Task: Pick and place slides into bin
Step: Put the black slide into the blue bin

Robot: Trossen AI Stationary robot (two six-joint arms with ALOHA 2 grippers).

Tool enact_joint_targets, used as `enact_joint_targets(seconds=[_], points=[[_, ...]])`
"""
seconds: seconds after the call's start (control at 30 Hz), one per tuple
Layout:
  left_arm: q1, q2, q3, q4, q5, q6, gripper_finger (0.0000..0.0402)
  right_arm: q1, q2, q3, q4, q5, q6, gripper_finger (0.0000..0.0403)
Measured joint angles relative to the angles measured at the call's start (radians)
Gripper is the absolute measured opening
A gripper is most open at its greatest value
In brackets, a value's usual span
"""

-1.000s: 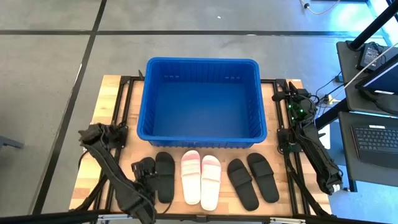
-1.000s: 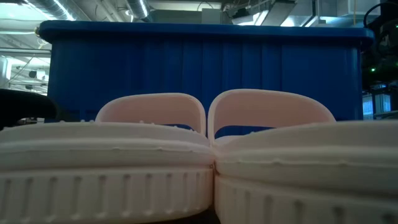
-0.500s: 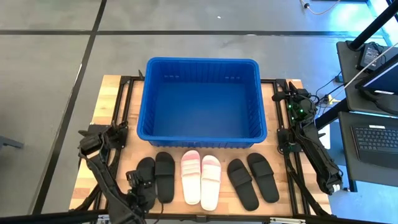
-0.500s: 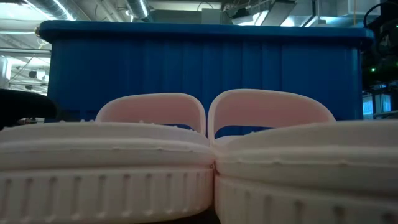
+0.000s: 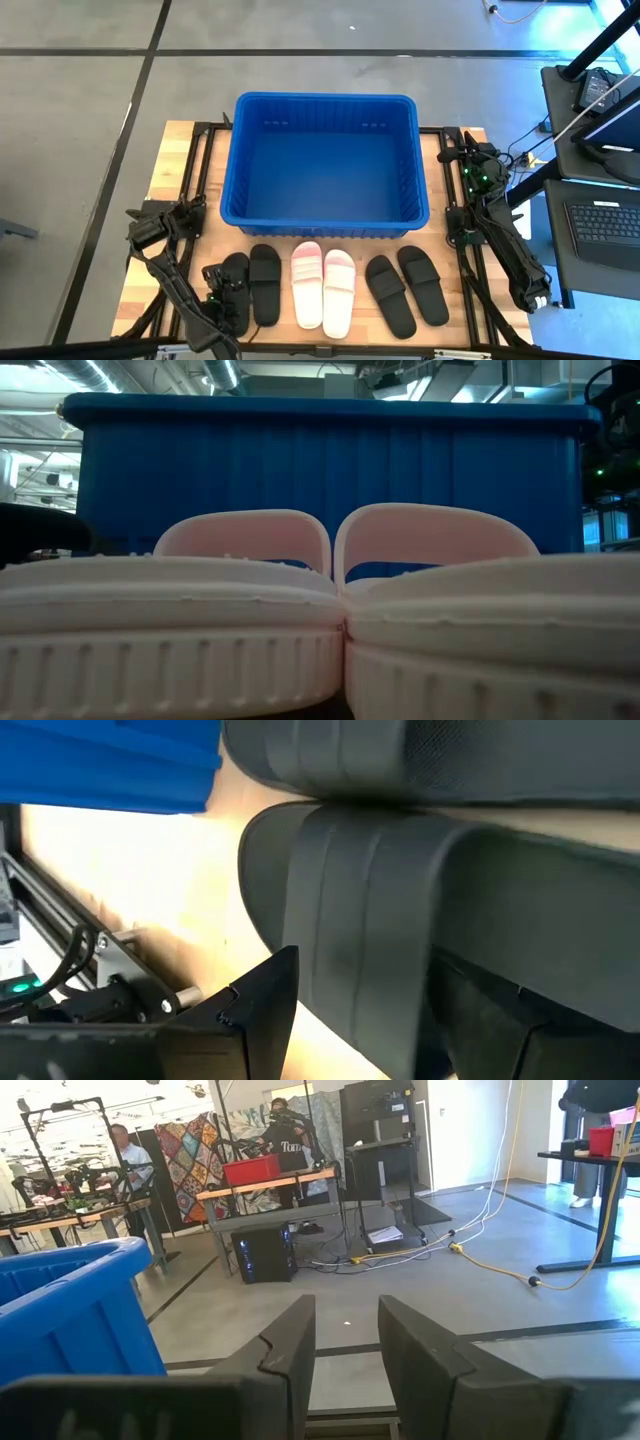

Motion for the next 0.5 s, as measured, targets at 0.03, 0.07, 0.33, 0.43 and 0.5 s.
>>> enact_joint_targets(seconds=[0.03, 0.07, 0.33, 0.43, 0.5], points=[[0.000, 0.000, -0.006, -0.001, 0.000, 0.000, 0.0209, 0.000, 0.000, 0.000, 0.000, 0.000, 0.000, 0.0113], [0.000, 0.000, -0.009, -0.001, 0.000, 0.000, 0.0209, 0.000, 0.000, 0.000, 0.000, 0.000, 0.000, 0.0113], [0.000, 0.000, -0.012, 0.028, -0.015, 0.000, 0.0209, 0.000, 0.000, 0.000, 0.000, 0.000, 0.000, 0.0113], [0.000, 0.000, -0.013, 0.036, -0.014, 0.000, 0.0209, 0.000, 0.000, 0.000, 0.000, 0.000, 0.000, 0.0113], [0.002, 0.000, -0.019, 0.036, -0.010, 0.001, 0.0209, 0.000, 0.000, 0.000, 0.000, 0.000, 0.000, 0.0113]])
